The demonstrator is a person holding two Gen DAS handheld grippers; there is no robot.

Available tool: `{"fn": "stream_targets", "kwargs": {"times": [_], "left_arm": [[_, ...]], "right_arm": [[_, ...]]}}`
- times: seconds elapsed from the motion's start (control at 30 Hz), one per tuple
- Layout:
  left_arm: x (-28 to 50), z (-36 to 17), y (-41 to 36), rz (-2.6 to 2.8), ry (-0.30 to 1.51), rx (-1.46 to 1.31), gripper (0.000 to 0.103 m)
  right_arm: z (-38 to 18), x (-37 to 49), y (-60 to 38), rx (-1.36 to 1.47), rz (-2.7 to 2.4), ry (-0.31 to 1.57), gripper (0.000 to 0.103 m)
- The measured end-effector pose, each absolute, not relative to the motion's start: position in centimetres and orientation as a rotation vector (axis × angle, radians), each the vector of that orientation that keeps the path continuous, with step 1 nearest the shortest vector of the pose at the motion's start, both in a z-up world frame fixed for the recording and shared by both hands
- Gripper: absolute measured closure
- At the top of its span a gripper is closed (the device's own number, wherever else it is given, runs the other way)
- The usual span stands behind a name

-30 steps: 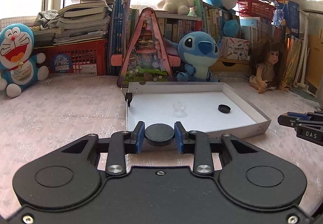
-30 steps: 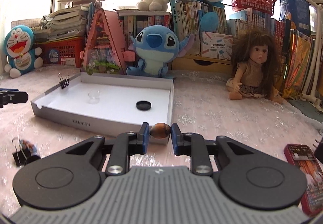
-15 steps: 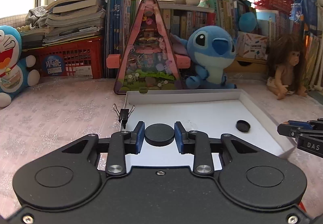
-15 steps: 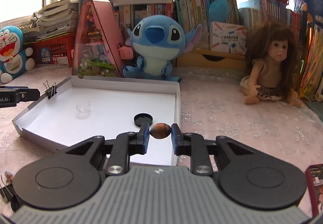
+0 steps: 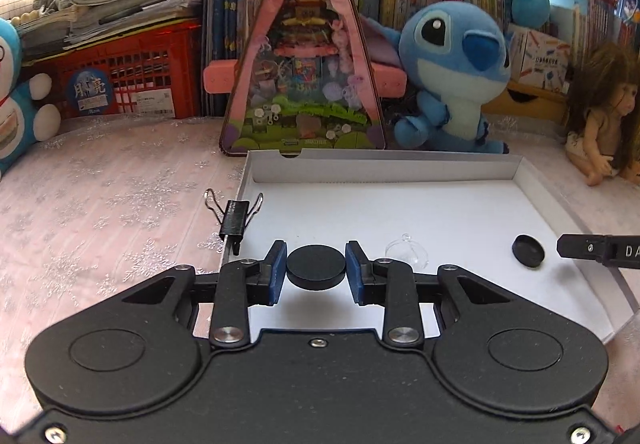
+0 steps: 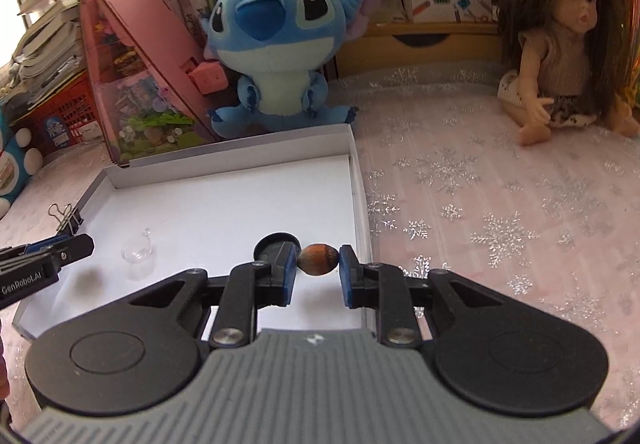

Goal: Organize rigid objects
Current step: 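Carry the black disc and brown nut with both tools over the tray, then open both tools to drop the disc and nut into the tray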

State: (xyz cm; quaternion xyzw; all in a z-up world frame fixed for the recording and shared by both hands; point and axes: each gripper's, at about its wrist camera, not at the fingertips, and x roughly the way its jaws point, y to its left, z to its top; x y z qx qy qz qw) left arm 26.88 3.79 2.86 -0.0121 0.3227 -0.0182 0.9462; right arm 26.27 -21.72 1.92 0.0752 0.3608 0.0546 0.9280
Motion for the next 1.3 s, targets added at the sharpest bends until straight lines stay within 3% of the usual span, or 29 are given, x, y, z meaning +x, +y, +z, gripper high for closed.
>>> {"fn": "stream_targets", "kwargs": {"times": [1.2,1.3], "left_arm": [[28.3,1.0,2.3,-0.017,0.671,0.010,0.073],[28.4,1.0,2.4,-0.013,0.675,-0.001,0.069]], "right_arm": [[0.7,27.3,-19.3,0.025,0.068,0.701,0.074],[0.7,27.2,-19.4,0.030,0.069,0.692,0.073]]}}
